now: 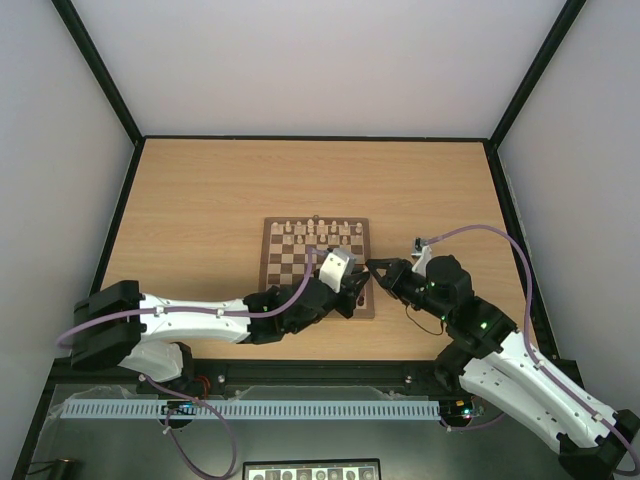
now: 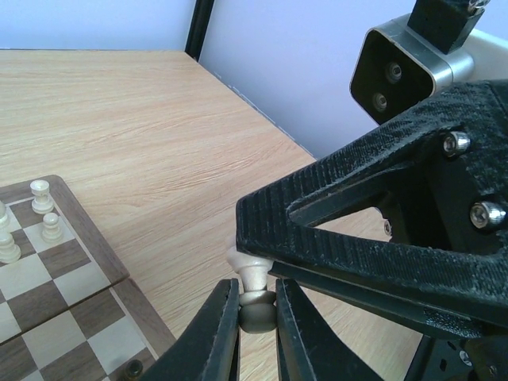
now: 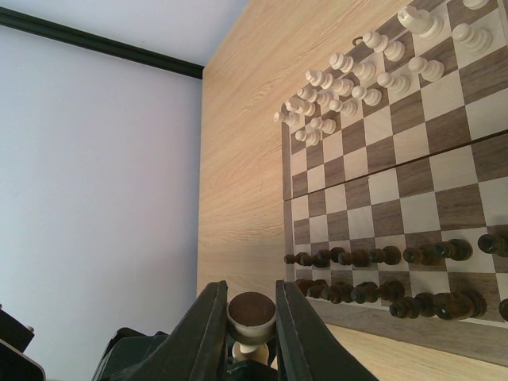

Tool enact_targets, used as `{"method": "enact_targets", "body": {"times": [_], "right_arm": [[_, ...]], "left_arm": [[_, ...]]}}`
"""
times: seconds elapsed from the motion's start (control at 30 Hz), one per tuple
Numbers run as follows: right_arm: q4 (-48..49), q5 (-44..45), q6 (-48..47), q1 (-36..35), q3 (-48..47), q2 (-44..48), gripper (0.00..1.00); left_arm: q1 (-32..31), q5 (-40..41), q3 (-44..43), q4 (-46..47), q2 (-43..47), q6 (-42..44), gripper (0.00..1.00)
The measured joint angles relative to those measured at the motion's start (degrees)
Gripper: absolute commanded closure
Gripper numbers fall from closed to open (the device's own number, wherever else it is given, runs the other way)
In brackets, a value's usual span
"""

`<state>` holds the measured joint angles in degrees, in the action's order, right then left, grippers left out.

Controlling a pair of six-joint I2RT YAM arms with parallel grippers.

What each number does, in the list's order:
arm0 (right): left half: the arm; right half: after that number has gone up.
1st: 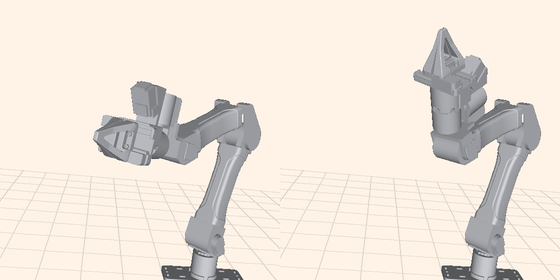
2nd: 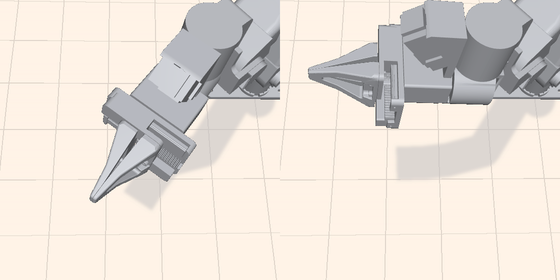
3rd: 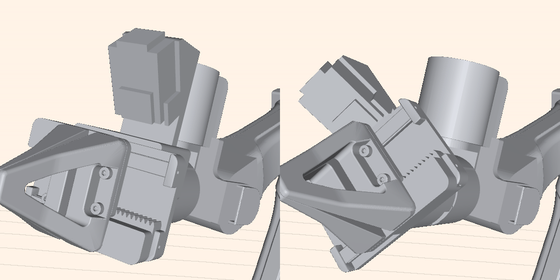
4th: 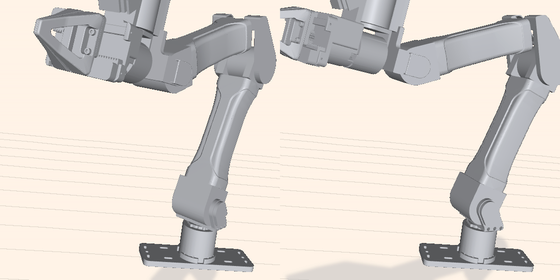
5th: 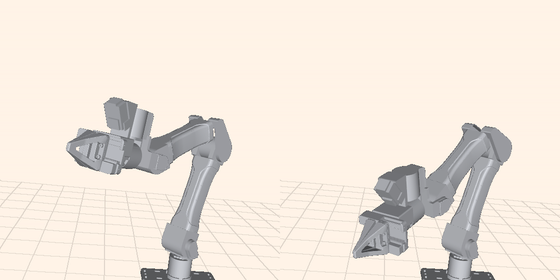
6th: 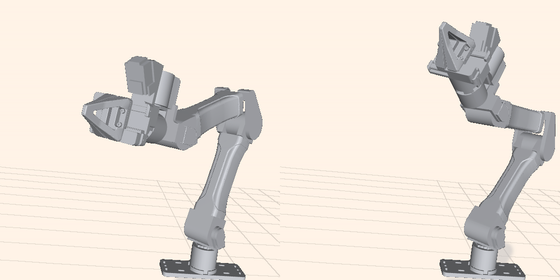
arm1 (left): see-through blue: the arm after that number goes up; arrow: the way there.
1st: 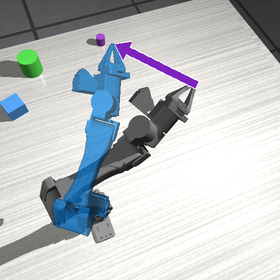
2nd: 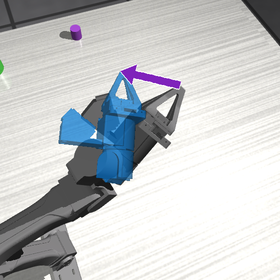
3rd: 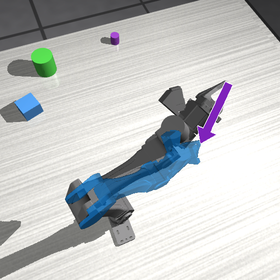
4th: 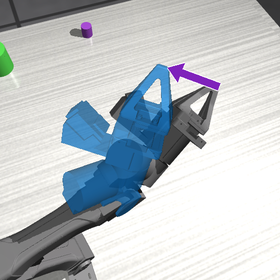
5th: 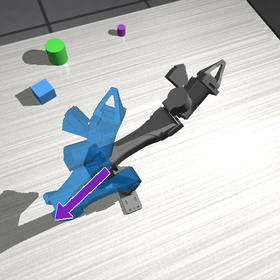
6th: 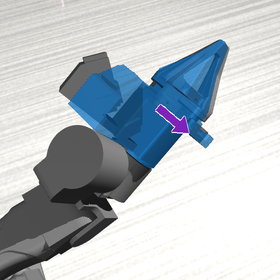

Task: Set up the chess pieces on the board
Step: Place the chess piece on the chessboard.

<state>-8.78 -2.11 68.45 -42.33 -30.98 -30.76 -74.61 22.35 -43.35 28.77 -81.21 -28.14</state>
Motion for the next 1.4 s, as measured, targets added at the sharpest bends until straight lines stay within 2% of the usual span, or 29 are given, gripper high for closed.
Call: {"method": "enact_targets", "body": {"times": [0.13,0.3,0.73,0.93,1.13,1.4], "right_arm": [[-0.02,0.00,0.00,0.00,0.04,0.00,0.78],[0.07,0.17,-0.04,0.04,0.28,0.07,0.63],[-4.31,4.31,-4.39,0.07,0.02,4.50,0.52],[-8.94,5.64,-10.19,0.11,-3.06,3.34,0.49],[-9.55,2.27,-19.52,0.11,-9.53,-7.72,0.49],[-10.67,-1.05,-27.34,0.11,-11.06,-9.73,0.49]], "left_arm": [[0.00,0.31,-0.44,-0.85,-0.02,0.02,0.94],[0.00,0.37,-3.87,-5.95,-0.74,0.02,0.95],[1.84,-2.86,-21.55,-38.05,-1.64,-4.90,0.91],[8.28,-4.20,-25.57,-52.41,0.94,-9.05,0.88],[14.29,-8.46,-28.41,-65.51,2.08,-11.78,0.89],[23.43,-20.00,-28.52,-75.25,1.38,-13.22,0.90]]}}
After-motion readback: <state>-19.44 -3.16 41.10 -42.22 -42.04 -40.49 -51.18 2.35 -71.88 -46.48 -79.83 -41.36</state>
